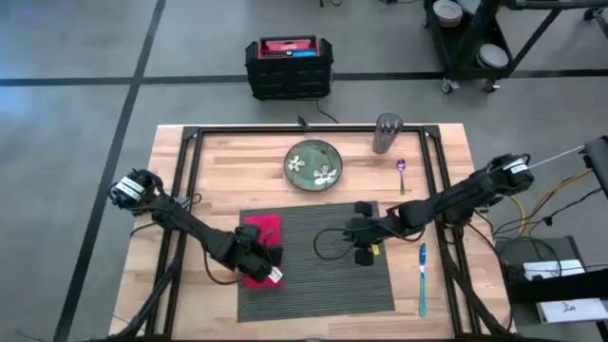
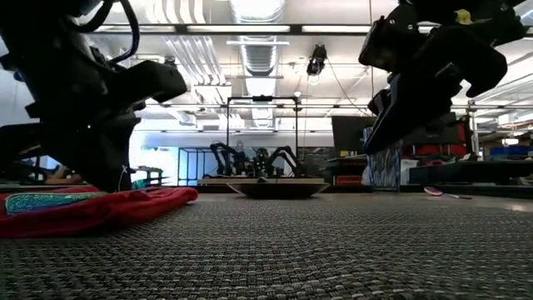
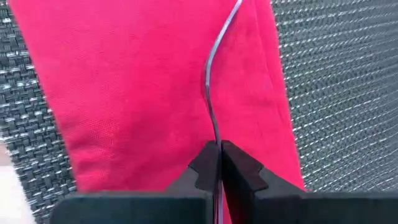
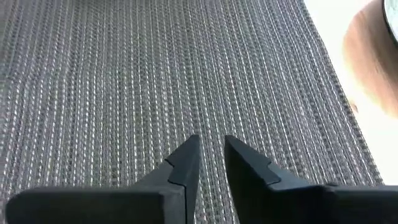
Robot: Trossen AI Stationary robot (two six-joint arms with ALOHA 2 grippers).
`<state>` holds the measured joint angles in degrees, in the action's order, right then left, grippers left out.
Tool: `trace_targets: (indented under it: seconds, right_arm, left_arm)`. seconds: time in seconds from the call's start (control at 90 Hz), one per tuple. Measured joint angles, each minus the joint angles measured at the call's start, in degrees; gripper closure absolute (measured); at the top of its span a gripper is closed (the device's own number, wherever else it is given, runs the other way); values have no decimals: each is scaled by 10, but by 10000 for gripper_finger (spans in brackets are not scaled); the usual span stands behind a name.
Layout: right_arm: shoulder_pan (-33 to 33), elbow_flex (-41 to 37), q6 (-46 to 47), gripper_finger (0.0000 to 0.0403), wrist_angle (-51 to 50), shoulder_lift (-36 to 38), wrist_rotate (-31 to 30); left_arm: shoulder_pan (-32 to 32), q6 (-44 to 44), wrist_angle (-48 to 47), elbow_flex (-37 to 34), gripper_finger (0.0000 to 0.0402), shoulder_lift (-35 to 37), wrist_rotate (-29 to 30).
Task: Set table place
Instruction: Put the blue fork on the red table napkin
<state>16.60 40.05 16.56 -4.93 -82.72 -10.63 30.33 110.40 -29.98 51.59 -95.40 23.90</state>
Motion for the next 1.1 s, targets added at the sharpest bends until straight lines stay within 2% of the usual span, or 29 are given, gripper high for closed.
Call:
trace_targets:
  seconds: [0.267, 0.522, 0.922, 1.1]
  right_arm:
    - [0, 0, 3, 321, -1, 0, 0]
    - [0, 0, 9, 315, -1, 0, 0]
    - [0, -1, 16, 343, -1, 0, 0]
    - [0, -1, 16, 352, -1, 0, 0]
  left_arm:
    - [4, 23, -3, 2, 401, 19, 37]
    - [14, 94, -62, 2, 401, 21, 37]
    - [14, 108, -52, -6, 400, 18, 41]
    - [14, 108, -27, -23, 380, 18, 41]
